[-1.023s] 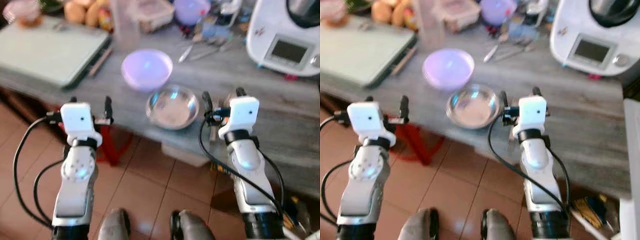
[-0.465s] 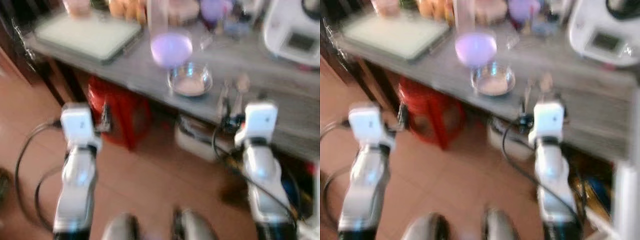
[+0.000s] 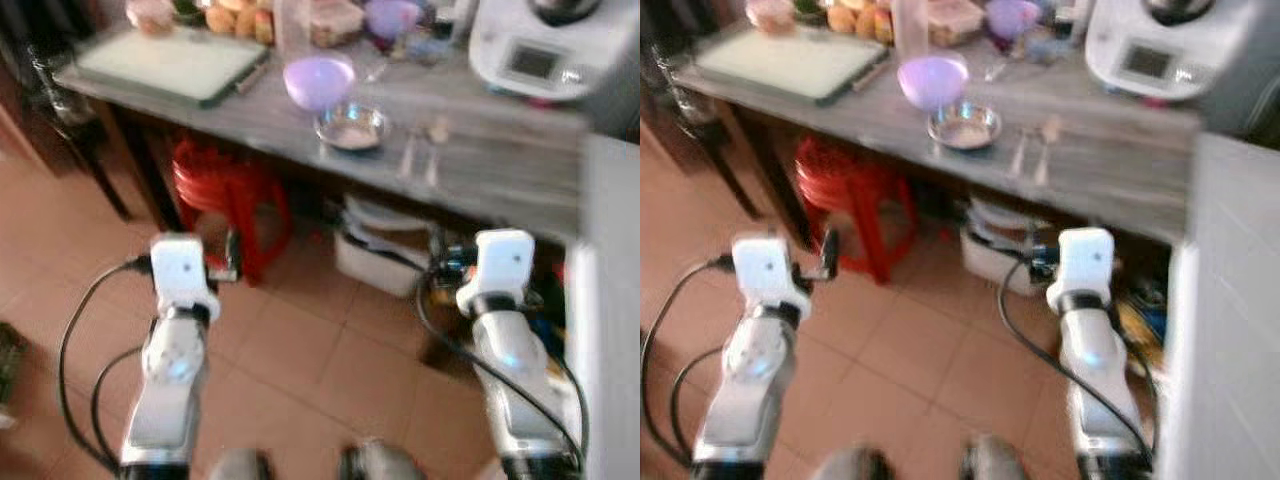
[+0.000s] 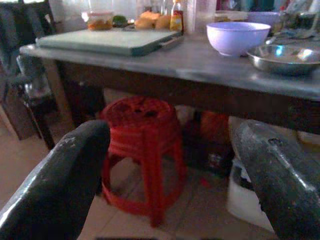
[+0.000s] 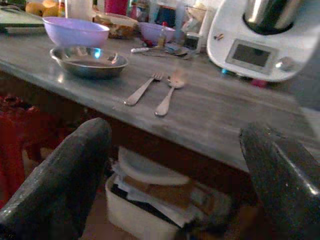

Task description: Setting the table

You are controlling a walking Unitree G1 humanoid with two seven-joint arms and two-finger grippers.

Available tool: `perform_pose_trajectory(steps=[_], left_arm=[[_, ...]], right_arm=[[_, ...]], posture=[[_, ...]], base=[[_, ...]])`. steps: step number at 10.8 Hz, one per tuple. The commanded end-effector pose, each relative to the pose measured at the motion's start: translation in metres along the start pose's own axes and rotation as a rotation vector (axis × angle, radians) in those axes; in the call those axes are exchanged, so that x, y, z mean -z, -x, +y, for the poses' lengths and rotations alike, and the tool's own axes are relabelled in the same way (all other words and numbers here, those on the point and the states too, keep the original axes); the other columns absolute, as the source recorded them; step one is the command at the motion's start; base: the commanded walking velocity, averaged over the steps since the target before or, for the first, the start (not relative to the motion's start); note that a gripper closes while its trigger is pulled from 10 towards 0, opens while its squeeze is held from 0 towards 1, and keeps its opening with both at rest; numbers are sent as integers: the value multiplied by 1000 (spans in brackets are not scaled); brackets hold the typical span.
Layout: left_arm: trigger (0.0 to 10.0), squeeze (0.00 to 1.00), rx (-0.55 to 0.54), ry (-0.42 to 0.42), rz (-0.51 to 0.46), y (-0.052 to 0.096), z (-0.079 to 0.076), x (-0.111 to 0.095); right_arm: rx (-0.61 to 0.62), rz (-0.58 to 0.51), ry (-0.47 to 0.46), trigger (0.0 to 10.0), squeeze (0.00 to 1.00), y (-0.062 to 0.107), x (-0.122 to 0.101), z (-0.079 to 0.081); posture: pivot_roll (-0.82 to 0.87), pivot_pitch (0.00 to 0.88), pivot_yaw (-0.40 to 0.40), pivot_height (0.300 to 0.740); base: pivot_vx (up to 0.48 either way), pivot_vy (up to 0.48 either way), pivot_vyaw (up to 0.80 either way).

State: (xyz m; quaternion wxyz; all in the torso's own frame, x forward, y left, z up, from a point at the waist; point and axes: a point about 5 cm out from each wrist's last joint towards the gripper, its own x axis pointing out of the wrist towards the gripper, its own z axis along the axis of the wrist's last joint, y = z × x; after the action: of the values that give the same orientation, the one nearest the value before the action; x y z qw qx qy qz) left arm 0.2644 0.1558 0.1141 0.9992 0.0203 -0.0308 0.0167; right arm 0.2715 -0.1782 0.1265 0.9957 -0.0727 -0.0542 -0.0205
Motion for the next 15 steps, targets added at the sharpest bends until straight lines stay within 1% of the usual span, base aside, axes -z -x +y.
perform_pose_trajectory(steps=[1, 2, 4, 5, 7, 9, 10, 11, 12, 13, 15], left_arm=[[10000, 0, 3, -1, 2, 1, 1, 2], [10000, 0, 9, -4, 3, 1, 0, 3], [10000, 0, 20, -13, -7, -3, -1, 1], [10000, 0, 37, 33, 23, 3, -7, 9], [10000, 0, 75, 80, 30, 10, -22, 10], [10000, 0, 63, 105, 34, 9, -15, 12], [10000, 0, 89, 105, 8, 8, -16, 6], [10000, 0, 97, 104, -9, 6, -16, 3], [10000, 0, 101, 109, -20, 3, -18, 0], [10000, 0, 120, 117, -38, 0, -22, -4], [10000, 0, 130, 122, -48, -3, -22, -6]], right_arm=[[6, -20, -8, 10000, 0, -1, -4, -1], [6, -34, -7, 10000, 0, -1, -6, -1], [2, -54, 8, 10000, 0, -3, -9, -1], [19, -28, -16, 10000, 0, -8, -5, -1], [23, -23, -20, 10000, 0, -12, -3, 0], [18, 6, -35, 10000, 0, -11, 6, 3], [8, -11, -41, 10000, 0, -14, 1, 7], [3, -48, -39, 10000, 0, -20, -6, 10], [2, -59, -39, 10000, 0, -23, -10, 11], [-12, -62, -39, 10000, 0, -22, -10, 11], [-15, -70, -35, 10000, 0, -21, -11, 10]], posture=[[-43, 67, -11, 740], [-46, 67, -10, 740], [-48, 75, -12, 740], [-38, 64, -8, 740], [-25, 61, -14, 740], [-6, 69, -17, 740], [-5, 78, -6, 740], [-13, 90, 1, 740], [-16, 93, -4, 740], [-17, 95, -6, 740], [-26, 101, -7, 740]], base=[[-319, 0, 0], [-319, 0, 0], [0, 0, 0], [0, 0, -550], [0, 0, -662], [0, 0, -800], [0, 0, -800], [0, 0, -800], [0, 0, -800], [0, 0, -800], [141, -129, 0]])
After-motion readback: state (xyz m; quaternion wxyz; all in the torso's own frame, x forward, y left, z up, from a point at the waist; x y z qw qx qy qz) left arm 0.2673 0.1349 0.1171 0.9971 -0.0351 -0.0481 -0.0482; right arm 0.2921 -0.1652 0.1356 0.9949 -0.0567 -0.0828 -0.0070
